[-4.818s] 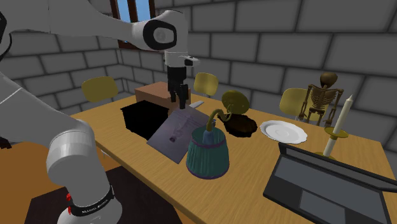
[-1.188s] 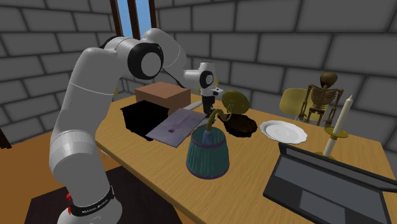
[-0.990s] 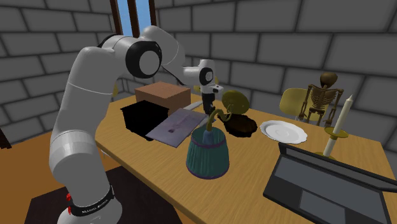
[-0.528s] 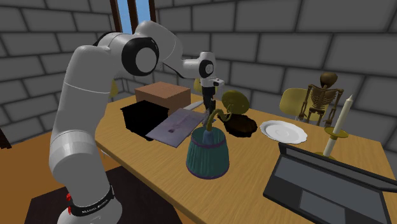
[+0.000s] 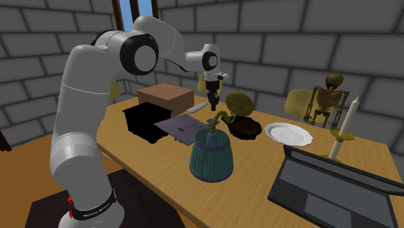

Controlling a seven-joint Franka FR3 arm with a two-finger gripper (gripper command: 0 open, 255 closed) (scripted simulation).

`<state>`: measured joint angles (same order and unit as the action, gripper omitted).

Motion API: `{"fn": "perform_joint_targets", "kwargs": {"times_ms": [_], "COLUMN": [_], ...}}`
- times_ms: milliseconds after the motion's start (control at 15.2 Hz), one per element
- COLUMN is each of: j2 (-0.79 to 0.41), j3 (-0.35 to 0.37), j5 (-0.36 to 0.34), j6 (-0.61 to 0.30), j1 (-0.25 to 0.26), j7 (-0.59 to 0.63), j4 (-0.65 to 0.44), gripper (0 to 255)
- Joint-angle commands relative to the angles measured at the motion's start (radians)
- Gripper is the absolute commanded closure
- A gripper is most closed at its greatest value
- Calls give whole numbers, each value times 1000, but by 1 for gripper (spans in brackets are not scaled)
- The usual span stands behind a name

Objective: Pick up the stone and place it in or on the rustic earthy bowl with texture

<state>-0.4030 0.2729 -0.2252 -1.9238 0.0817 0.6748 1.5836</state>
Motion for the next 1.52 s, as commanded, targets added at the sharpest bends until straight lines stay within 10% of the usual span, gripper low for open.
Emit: {"fn": "perform_joint_targets", "kwargs": {"times_ms": [0, 66, 528, 1452], "j2": [0, 0, -92, -142], "j3": [0, 0, 10, -3], "j5": [0, 0, -38, -60], "j6": [0, 0, -193, -270], "j1": [0, 0, 21, 22], "j7": [0, 0, -14, -1], "j4": [0, 0, 91, 120], "gripper": [255, 0, 0, 0]}}
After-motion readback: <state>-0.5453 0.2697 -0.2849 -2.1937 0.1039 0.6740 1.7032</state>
